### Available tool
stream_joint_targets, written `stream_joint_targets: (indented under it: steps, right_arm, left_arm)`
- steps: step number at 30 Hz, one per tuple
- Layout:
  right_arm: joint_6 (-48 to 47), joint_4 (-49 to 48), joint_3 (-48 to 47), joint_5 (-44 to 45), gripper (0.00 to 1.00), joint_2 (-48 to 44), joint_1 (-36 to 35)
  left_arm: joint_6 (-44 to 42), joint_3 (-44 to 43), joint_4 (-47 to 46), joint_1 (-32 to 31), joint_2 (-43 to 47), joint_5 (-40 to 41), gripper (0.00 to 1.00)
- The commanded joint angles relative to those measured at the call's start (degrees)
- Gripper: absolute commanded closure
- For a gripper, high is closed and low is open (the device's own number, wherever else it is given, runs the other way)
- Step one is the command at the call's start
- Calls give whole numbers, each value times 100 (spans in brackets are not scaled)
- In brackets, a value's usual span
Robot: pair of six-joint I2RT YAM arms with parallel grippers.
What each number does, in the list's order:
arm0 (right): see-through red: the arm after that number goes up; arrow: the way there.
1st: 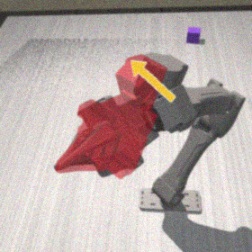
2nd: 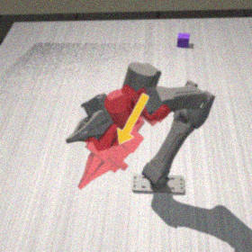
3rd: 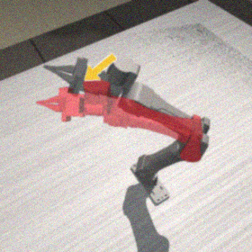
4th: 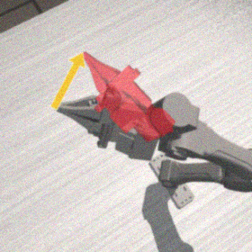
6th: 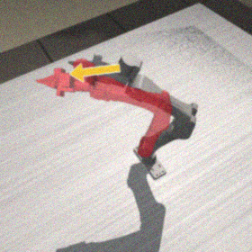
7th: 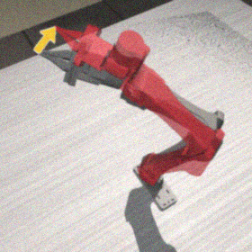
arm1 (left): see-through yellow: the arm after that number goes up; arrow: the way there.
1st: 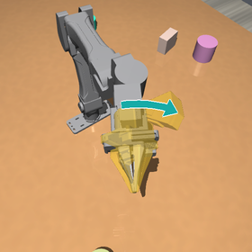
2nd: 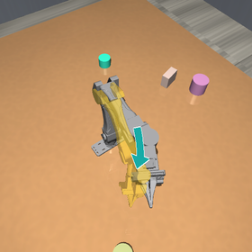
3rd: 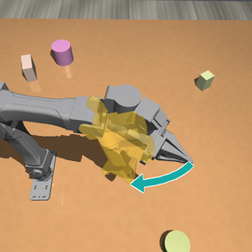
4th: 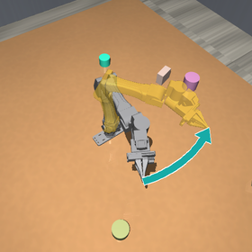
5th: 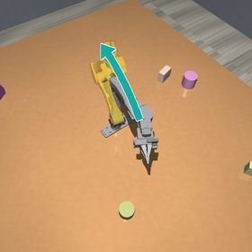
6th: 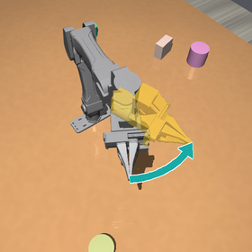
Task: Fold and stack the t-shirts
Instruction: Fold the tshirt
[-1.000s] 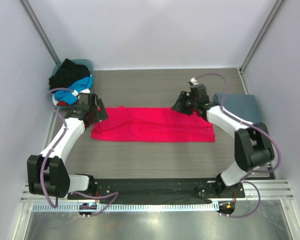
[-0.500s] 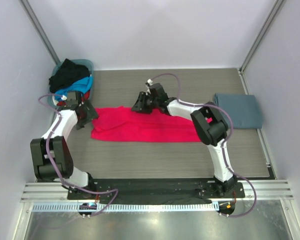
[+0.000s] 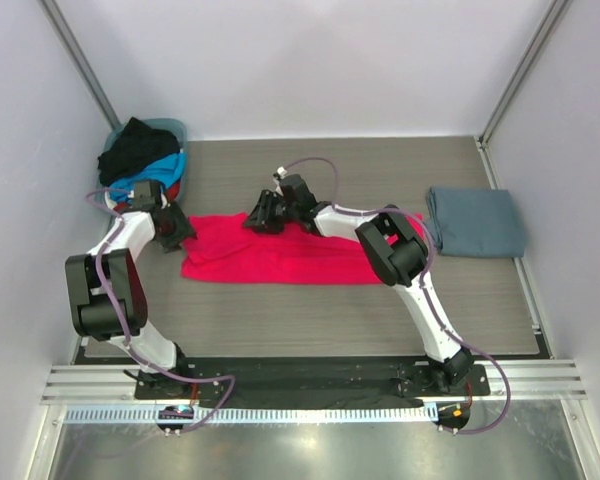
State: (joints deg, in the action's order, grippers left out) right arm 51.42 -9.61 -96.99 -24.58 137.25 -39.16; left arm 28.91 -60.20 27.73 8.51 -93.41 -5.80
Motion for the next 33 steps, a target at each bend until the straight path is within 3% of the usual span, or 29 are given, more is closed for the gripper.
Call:
stream_joint_targets:
  steps: [1, 7, 14, 16, 19, 21, 25, 33]
  right_arm:
    - [-9, -104, -347, 50, 53, -67, -13]
    - [-316, 108, -294, 199, 58, -199, 13]
    - [-282, 187, -435, 217, 91, -102, 13]
    - [-290, 205, -478, 208, 99, -111, 5]
    - [-316, 214, -488, 199, 99, -163, 22]
    - [-325, 222, -470, 173, 99, -199, 13]
    - [-352, 231, -391, 155, 99, -295, 13]
    - [-352, 205, -224, 146, 99, -374, 13]
  left_arm:
    - [-166, -220, -197, 63, -46, -185, 48]
    - [-280, -229, -215, 80, -37, -141, 61]
    - [-368, -343, -102, 72, -204, 104, 74]
    - [-394, -413, 39, 72, -196, 298, 72]
    - [-368, -291, 23, 72, -55, 457, 56]
    - [-316, -246, -39, 98, -29, 466, 53]
    - [-245, -254, -92, 186, -195, 264, 54]
    - [-298, -492, -83, 186, -468, 80, 72]
